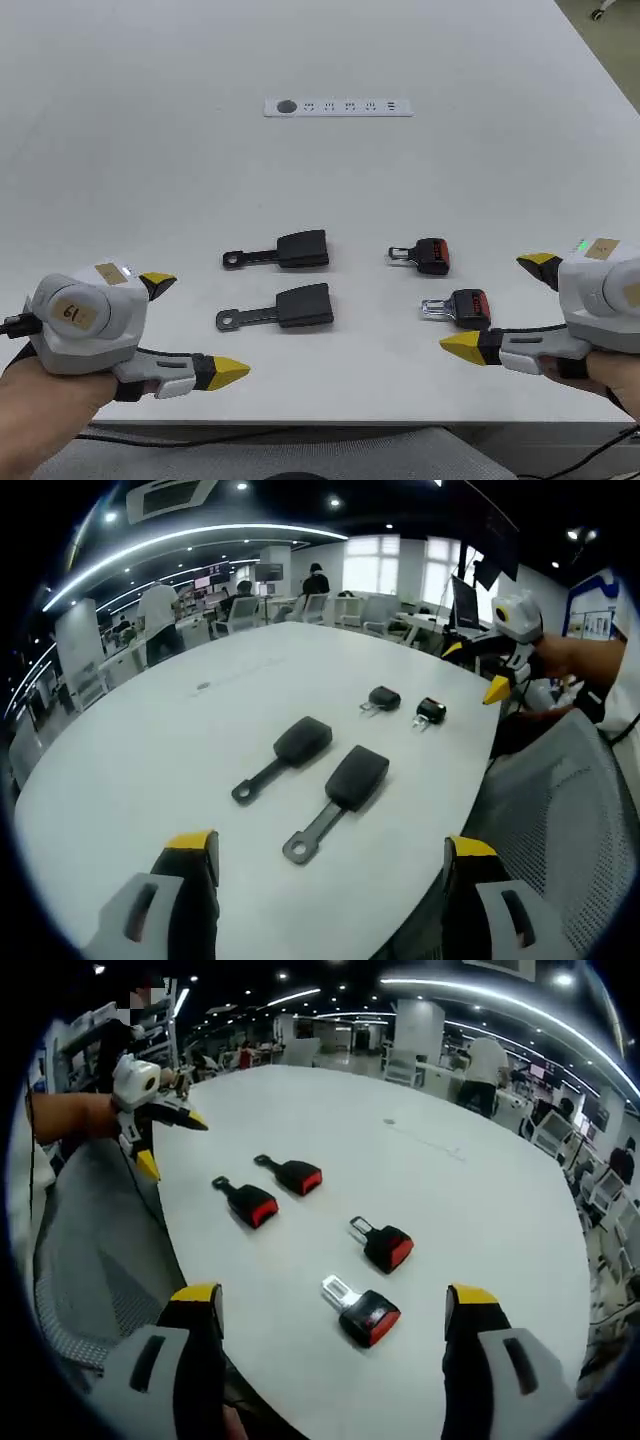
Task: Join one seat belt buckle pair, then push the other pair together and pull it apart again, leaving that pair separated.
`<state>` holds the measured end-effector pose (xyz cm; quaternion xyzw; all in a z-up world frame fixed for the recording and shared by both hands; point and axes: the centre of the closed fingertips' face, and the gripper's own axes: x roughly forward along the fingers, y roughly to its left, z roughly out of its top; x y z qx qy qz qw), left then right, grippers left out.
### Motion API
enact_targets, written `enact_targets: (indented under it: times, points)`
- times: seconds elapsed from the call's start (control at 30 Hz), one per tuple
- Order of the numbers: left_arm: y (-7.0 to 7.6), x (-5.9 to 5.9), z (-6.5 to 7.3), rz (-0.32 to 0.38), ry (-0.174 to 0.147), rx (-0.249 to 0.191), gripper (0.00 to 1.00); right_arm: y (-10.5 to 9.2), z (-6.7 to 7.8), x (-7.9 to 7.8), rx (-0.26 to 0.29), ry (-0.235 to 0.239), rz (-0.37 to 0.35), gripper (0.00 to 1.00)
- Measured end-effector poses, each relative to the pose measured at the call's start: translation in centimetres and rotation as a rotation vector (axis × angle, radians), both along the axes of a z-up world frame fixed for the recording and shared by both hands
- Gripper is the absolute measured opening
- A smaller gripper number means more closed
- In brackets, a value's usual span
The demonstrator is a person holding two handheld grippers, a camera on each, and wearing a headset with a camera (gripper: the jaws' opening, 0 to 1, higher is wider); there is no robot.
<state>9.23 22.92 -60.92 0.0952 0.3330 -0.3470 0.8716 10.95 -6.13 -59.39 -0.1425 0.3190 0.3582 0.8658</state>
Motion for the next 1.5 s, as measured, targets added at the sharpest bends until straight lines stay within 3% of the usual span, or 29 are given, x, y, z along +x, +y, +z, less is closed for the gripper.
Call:
enact_targets:
  times: [0.57,0.77,1.27,1.5]
  points:
    - [0.02,0.23,0.01,0.01,-0.002,-0.002,0.92,-0.56,-0.56,0.12,0.012,0.019,-0.036,0.85]
    - [-0.32,0.16,0.0,0.005,0.005,-0.004,0.9,-0.83,-0.84,0.14,-0.026,0.024,-0.03,0.86]
    - [0.09,0.14,-0.11,0.007,-0.001,0.003,0.9,-0.8,-0.55,0.54,-0.034,0.016,-0.025,0.84]
    - [-0.19,0.44,0.18,-0.01,-0.02,0.002,0.9,-1.03,-0.7,0.66,-0.036,0.019,-0.028,0.84]
